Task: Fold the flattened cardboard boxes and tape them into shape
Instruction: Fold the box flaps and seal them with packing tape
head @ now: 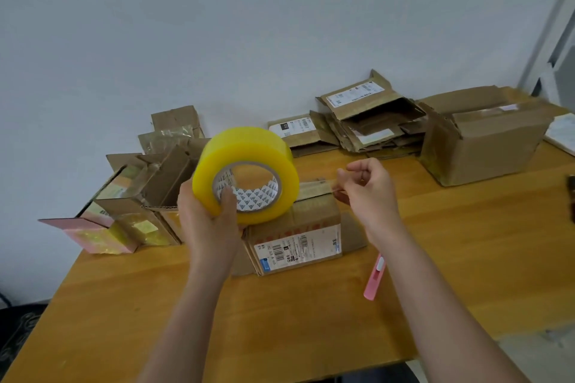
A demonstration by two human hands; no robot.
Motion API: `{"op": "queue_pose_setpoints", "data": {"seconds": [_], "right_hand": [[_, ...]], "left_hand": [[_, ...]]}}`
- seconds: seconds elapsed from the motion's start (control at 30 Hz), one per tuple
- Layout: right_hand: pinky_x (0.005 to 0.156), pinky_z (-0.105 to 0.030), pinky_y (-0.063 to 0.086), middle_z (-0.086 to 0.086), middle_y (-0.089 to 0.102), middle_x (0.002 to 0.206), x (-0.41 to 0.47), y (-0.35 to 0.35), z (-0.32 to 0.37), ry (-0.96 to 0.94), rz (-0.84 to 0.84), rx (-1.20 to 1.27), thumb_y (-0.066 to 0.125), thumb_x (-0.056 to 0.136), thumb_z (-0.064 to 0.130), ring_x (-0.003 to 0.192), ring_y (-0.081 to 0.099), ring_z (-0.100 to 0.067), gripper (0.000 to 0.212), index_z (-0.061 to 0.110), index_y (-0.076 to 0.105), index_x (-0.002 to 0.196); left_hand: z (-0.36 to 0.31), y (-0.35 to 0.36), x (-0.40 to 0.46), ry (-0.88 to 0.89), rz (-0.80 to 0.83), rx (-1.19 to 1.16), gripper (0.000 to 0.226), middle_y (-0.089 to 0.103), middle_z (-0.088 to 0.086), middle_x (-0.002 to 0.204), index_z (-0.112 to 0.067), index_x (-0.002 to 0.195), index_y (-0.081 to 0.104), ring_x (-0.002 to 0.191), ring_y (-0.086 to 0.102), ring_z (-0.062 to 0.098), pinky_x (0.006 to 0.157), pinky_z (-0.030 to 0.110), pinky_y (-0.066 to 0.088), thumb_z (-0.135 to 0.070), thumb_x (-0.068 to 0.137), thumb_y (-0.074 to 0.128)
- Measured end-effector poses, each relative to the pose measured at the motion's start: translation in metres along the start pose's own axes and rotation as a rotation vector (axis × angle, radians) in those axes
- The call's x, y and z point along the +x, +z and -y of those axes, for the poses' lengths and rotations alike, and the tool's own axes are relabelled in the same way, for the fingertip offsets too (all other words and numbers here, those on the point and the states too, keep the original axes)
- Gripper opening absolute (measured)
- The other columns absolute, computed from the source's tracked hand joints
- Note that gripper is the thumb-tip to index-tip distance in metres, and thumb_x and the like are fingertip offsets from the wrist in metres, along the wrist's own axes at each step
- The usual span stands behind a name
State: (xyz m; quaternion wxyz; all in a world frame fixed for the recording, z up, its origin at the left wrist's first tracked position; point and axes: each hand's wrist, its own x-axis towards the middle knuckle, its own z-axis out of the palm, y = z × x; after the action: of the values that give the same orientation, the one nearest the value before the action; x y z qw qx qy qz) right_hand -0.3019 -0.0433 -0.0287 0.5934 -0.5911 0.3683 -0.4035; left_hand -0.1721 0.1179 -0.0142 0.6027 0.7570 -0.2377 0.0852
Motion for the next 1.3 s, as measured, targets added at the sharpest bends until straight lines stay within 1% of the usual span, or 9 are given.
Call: {"op": "queue_pose_setpoints", "data": {"seconds": [0.2,0.37,0.57,0.77,0.83,0.97,1.07,1.2,1.3], "right_hand": [[0.068,-0.028,0.060,-0.002,0.059,0.094,-0.006,0.004,-0.011,-0.141,-0.079,-0.047,0.060,0.095,0.015,0.074,0.070,-0.013,0.016,0.026,0.050,0.092],[0.069,-0.035,0.060,-0.001,0.058,0.092,-0.005,0.004,-0.015,-0.147,-0.078,-0.070,0.061,0.095,0.014,0.075,0.069,-0.015,0.019,0.027,0.048,0.090],[0.062,-0.026,0.059,-0.004,0.057,0.095,-0.003,0.001,-0.020,-0.124,-0.096,-0.070,0.061,0.095,0.012,0.070,0.070,-0.014,0.011,0.017,0.051,0.098],[0.064,-0.028,0.058,0.000,0.056,0.088,0.001,0.002,-0.028,-0.114,-0.123,-0.142,0.064,0.093,0.017,0.078,0.066,-0.017,0.013,0.020,0.051,0.097],[0.057,-0.016,0.048,0.002,0.056,0.085,0.002,0.002,-0.031,-0.072,-0.110,-0.219,0.065,0.093,0.021,0.074,0.059,-0.010,0.015,0.019,0.052,0.099],[0.078,-0.037,0.056,0.001,0.064,0.096,0.004,0.000,-0.039,0.190,0.005,-0.160,0.070,0.087,0.039,0.087,0.064,-0.017,0.030,0.019,0.054,0.102],[0.076,-0.036,0.055,0.001,0.065,0.097,0.001,0.000,-0.038,0.269,0.025,-0.128,0.068,0.087,0.045,0.085,0.064,-0.016,0.034,0.019,0.054,0.104],[0.079,-0.041,0.057,-0.003,0.062,0.099,0.000,0.002,-0.039,0.284,0.013,-0.139,0.068,0.086,0.046,0.087,0.064,-0.020,0.037,0.017,0.054,0.105],[0.065,-0.031,0.052,-0.002,0.064,0.092,-0.001,0.005,-0.038,0.265,-0.004,-0.083,0.069,0.088,0.038,0.081,0.062,-0.017,0.027,0.014,0.059,0.098]], "left_hand": [[0.008,0.001,-0.004,0.008,-0.001,-0.068,0.026,0.058,0.003,0.114,-0.025,0.120,0.048,0.103,0.060,0.023,0.080,0.055,0.055,-0.029,0.097,0.059],[0.008,0.002,-0.008,0.047,-0.017,-0.091,0.036,0.053,0.006,0.120,-0.023,0.127,0.045,0.109,0.058,0.025,0.079,0.057,0.055,-0.040,0.096,0.056],[-0.002,0.004,-0.009,0.151,0.051,0.039,0.031,0.045,0.001,0.116,-0.013,0.127,0.045,0.109,0.049,0.021,0.085,0.038,0.045,-0.025,0.099,0.052],[0.001,0.006,-0.003,0.094,0.061,0.089,0.022,0.043,-0.008,0.108,-0.025,0.117,0.044,0.100,0.051,0.017,0.079,0.054,0.053,-0.033,0.099,0.052],[0.003,0.006,-0.001,0.107,0.067,0.095,0.022,0.044,-0.007,0.107,-0.029,0.116,0.043,0.100,0.052,0.020,0.075,0.056,0.055,-0.037,0.098,0.052],[0.007,0.006,0.001,0.117,0.067,0.098,0.027,0.046,-0.007,0.108,-0.027,0.120,0.046,0.103,0.053,0.021,0.074,0.056,0.056,-0.037,0.097,0.054],[0.009,0.007,0.000,0.111,0.046,0.082,0.033,0.053,0.000,0.112,-0.020,0.123,0.049,0.104,0.055,0.023,0.079,0.052,0.054,-0.035,0.096,0.057],[0.005,0.010,-0.005,-0.020,0.032,-0.003,0.020,0.053,-0.001,0.068,-0.017,0.088,0.056,0.056,0.047,0.007,0.055,0.033,0.044,-0.035,0.093,0.064],[0.007,0.012,-0.008,-0.057,0.074,-0.060,0.039,0.045,0.010,0.054,-0.004,0.067,0.053,0.051,0.039,0.018,0.050,0.035,0.032,-0.030,0.093,0.065]]}}
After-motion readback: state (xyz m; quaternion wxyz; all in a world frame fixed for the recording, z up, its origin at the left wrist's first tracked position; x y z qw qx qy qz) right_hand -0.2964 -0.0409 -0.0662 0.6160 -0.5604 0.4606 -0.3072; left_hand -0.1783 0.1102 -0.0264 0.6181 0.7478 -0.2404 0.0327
